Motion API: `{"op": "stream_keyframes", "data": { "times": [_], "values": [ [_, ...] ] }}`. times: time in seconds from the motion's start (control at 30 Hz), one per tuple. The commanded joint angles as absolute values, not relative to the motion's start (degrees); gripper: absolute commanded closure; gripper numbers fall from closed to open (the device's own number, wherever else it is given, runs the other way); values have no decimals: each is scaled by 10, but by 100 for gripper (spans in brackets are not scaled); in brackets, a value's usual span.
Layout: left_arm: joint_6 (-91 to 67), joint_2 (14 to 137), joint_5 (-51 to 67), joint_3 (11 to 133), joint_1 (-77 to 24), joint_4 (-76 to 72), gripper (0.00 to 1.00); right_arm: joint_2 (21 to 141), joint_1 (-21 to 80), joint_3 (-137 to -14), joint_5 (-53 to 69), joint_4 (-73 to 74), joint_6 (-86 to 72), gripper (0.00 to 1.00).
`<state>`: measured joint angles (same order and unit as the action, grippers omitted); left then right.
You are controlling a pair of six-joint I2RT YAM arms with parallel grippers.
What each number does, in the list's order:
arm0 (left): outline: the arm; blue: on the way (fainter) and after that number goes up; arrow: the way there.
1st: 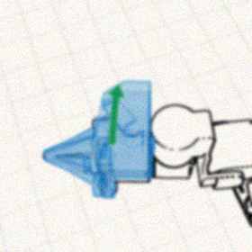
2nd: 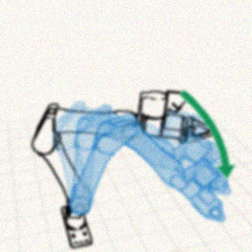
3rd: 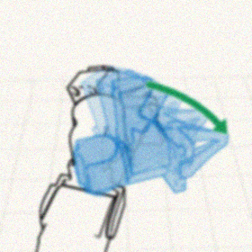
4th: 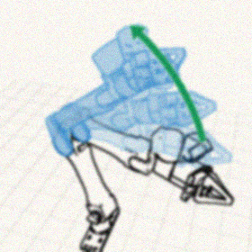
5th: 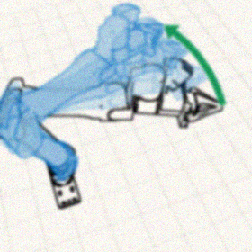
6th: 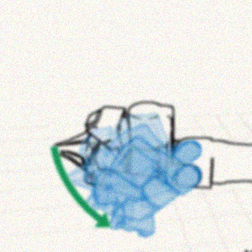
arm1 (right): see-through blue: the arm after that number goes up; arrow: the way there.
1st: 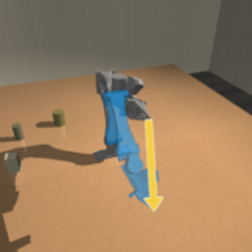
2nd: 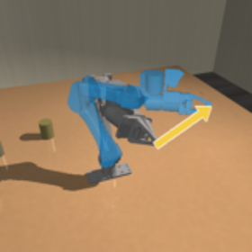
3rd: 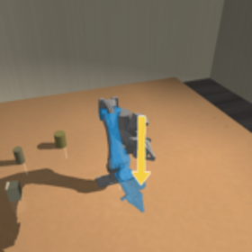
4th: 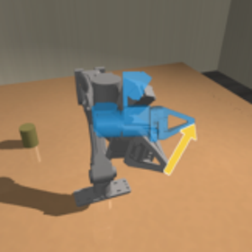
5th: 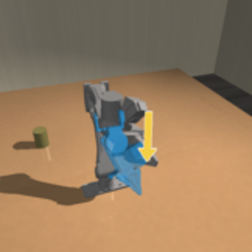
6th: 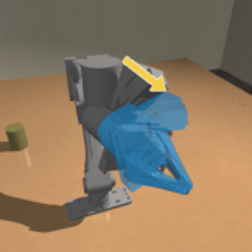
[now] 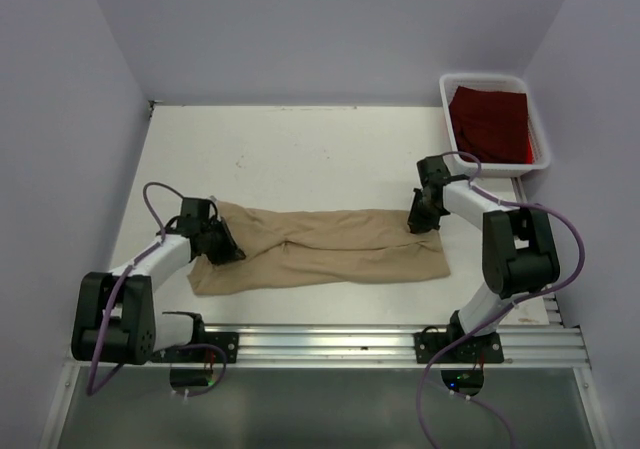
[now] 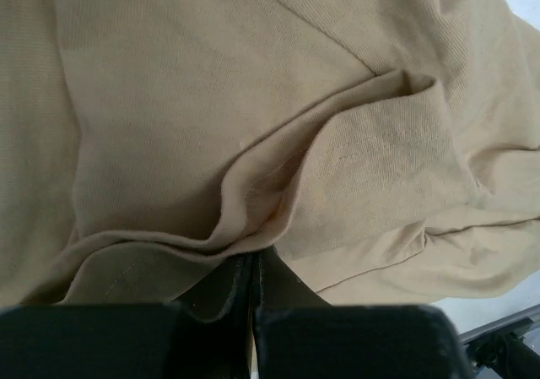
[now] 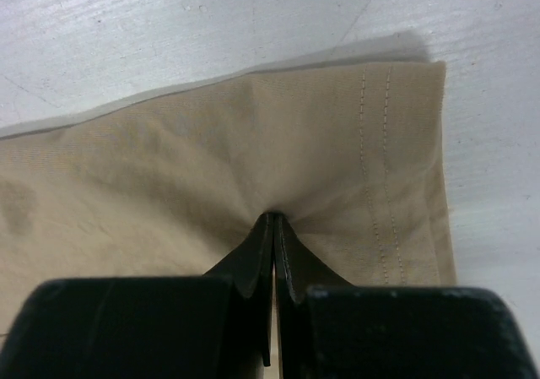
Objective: Fold and stack the t-shirts
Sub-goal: Fold the tshirt
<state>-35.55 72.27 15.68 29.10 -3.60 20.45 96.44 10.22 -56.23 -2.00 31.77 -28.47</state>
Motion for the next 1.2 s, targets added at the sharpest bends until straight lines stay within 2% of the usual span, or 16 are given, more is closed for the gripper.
{"op": "stream_keyframes", "data": {
  "times": [0.0,0.13,0.27,0.4,0.6,0.83,1.17],
  "values": [
    [-368,765,156,304,-33,116,100,979,112,-549,-19,301,-287,100],
    [-369,881,123,372,-33,94,100,977,115,-541,-39,309,-286,100],
    [-383,996,110,515,-33,91,100,971,119,-522,-54,313,-286,100],
    [-398,1125,134,646,-33,109,100,963,125,-505,-61,312,-288,100],
    [-377,1226,177,799,-43,129,100,955,169,-472,-42,302,-325,100],
    [-353,1297,248,854,-54,98,100,913,320,-410,-16,264,-435,100],
    [-352,1364,322,939,-54,62,100,864,541,-394,-71,288,-565,100]
  ]
}}
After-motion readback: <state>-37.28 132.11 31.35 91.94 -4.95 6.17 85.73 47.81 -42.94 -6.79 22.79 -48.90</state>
